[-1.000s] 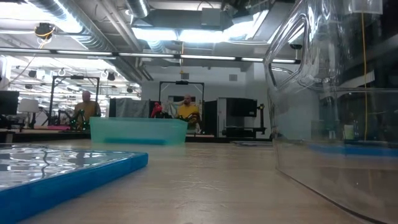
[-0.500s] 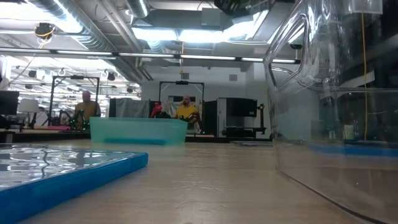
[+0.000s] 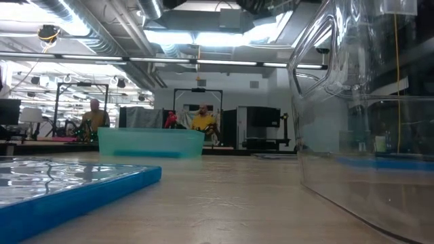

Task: Pick & place jewel cases by type
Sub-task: Put the middle black CD case into the transparent bin

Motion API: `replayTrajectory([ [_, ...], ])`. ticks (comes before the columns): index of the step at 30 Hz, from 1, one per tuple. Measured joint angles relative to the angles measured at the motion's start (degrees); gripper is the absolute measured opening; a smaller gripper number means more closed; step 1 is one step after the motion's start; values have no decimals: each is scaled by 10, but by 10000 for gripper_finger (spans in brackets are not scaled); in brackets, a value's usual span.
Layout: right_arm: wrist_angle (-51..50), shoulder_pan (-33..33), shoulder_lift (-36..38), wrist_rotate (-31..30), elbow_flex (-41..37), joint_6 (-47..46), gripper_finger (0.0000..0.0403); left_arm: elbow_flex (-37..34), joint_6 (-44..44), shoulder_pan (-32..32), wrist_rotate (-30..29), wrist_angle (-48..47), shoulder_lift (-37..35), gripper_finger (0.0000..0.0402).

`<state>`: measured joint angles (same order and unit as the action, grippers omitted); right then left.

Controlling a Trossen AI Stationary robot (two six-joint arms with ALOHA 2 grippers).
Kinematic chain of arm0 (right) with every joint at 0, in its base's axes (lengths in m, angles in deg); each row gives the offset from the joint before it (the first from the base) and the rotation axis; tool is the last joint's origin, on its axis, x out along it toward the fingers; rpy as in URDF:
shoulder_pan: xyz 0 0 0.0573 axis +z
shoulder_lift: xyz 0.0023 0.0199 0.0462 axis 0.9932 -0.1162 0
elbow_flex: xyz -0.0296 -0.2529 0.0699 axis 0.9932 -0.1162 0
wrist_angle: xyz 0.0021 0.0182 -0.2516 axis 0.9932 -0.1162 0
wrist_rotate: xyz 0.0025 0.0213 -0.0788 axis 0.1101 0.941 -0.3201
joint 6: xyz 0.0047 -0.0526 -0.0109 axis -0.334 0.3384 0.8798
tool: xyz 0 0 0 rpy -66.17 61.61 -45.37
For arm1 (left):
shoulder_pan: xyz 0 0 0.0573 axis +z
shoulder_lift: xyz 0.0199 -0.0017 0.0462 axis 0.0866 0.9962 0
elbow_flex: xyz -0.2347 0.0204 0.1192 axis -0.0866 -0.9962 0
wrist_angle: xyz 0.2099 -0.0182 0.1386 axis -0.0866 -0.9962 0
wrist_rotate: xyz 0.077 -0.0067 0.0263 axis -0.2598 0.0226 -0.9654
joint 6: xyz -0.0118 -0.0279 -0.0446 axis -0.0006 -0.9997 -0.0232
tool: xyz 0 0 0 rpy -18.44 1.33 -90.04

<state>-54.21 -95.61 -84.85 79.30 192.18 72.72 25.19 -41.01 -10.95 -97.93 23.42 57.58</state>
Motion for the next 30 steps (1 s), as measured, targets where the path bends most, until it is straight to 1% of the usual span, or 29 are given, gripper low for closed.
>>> replayTrajectory([
  [5,-3,4,0,-6,0,8,252,0,10,10,1,6,0,4],
  [8,-6,12,0,-35,0,16,244,0,10,21,1,8,0,5],
  [12,-17,21,0,-69,0,29,219,0,11,33,8,19,0,4],
  [16,-23,21,-1,-79,0,30,183,0,16,39,11,43,0,6],
  [21,-26,16,-1,-80,0,30,124,0,17,46,23,43,-1,9],
  [26,-27,15,-1,-81,0,40,63,0,31,46,16,42,-1,10],
  [30,-28,15,-2,-95,0,42,22,0,32,46,13,40,-1,16],
])
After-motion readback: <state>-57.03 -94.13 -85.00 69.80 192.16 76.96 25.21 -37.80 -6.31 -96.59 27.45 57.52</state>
